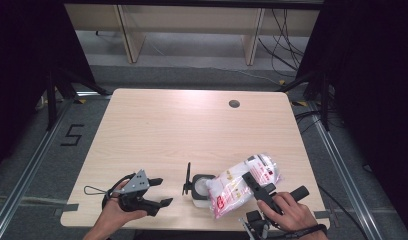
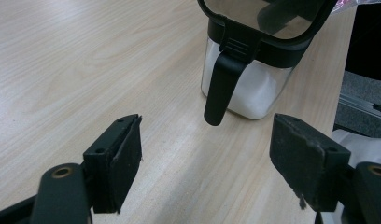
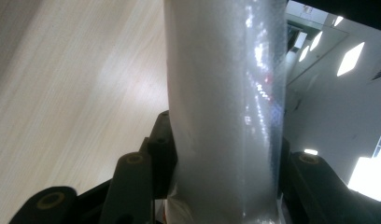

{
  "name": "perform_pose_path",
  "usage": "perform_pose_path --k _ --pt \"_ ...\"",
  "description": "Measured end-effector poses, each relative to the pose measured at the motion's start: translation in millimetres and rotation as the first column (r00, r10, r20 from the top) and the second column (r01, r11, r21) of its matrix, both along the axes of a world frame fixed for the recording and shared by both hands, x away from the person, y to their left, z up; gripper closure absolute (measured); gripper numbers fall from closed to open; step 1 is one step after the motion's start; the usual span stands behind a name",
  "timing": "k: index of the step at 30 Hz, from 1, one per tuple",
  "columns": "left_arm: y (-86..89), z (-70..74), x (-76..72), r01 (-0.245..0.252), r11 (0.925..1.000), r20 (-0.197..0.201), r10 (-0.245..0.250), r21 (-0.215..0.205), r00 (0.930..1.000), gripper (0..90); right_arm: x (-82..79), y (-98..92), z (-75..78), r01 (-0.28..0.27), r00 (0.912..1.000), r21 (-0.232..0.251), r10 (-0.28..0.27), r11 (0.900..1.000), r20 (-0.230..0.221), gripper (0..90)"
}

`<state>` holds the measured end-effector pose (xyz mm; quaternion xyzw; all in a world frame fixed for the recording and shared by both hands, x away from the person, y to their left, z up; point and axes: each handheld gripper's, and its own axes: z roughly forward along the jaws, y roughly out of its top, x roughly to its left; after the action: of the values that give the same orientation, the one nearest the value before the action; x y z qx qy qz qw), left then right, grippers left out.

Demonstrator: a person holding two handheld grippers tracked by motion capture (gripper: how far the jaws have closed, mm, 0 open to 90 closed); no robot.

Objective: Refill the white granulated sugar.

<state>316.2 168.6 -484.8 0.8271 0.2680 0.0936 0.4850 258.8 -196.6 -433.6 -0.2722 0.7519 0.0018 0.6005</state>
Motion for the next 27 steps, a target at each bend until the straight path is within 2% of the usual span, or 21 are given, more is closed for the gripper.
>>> perform_pose_path --k 2,6,7,9,11,19,22,24,26,27 --pt "0.5 0.2 1.7 0.02 0.9998 0.017 -0.02 0.003 0.9996 25.0 0.3 0.3 1.1 -0.004 1.0 -0.004 0.004 1.0 0.003 59.6" --pt "0.8 0.6 1.6 0.021 0.9997 0.016 -0.021 0.011 0.9996 25.0 -0.1 -0.6 2.4 -0.001 1.0 0.002 0.001 1.0 -0.001 59.8" --pt "-0.2 0.0 0.1 0.003 1.0 0.002 -0.003 0.001 1.0 25.0 -0.3 -0.6 2.6 -0.002 1.0 -0.001 0.002 1.0 0.001 59.8" --pt "-0.2 0.0 -0.1 0.001 1.0 0.0 -0.001 -0.001 1.0 25.0 -0.4 -0.6 2.6 -0.002 1.0 -0.003 0.002 1.0 0.002 59.8" --pt "0.8 0.5 1.6 0.019 0.9998 0.02 -0.019 0.011 0.9996 25.0 -0.5 -0.5 2.5 -0.004 1.0 -0.003 0.004 1.0 0.003 59.9" --pt "-0.4 -0.3 -0.1 -0.001 1.0 0.001 0.001 -0.003 1.0 25.0 -0.8 -0.4 2.4 -0.018 0.9998 -0.002 0.018 1.0 -0.006 60.2" --pt "0.0 -0.1 0.0 0.001 1.0 0.001 -0.001 0.001 1.0 25.0 -1.9 -1.6 1.6 0.0 0.9999 0.014 0.0 1.0 -0.014 60.3" --pt "0.8 0.4 1.6 0.02 0.9997 0.022 -0.02 0.012 0.9996 25.0 -2.2 -2.0 1.6 0.003 0.9999 0.019 -0.003 1.0 -0.015 60.5" --pt "-0.1 -0.1 0.2 0.002 1.0 0.002 -0.002 0.0 1.0 25.0 -2.0 -1.9 2.3 0.0 0.9998 0.017 0.0 1.0 -0.018 60.6" --pt "0.6 0.2 1.7 0.018 0.9998 0.02 -0.019 0.011 0.9996 24.9 -1.9 -1.7 2.7 -0.003 0.9999 0.013 0.003 1.0 -0.016 60.6"
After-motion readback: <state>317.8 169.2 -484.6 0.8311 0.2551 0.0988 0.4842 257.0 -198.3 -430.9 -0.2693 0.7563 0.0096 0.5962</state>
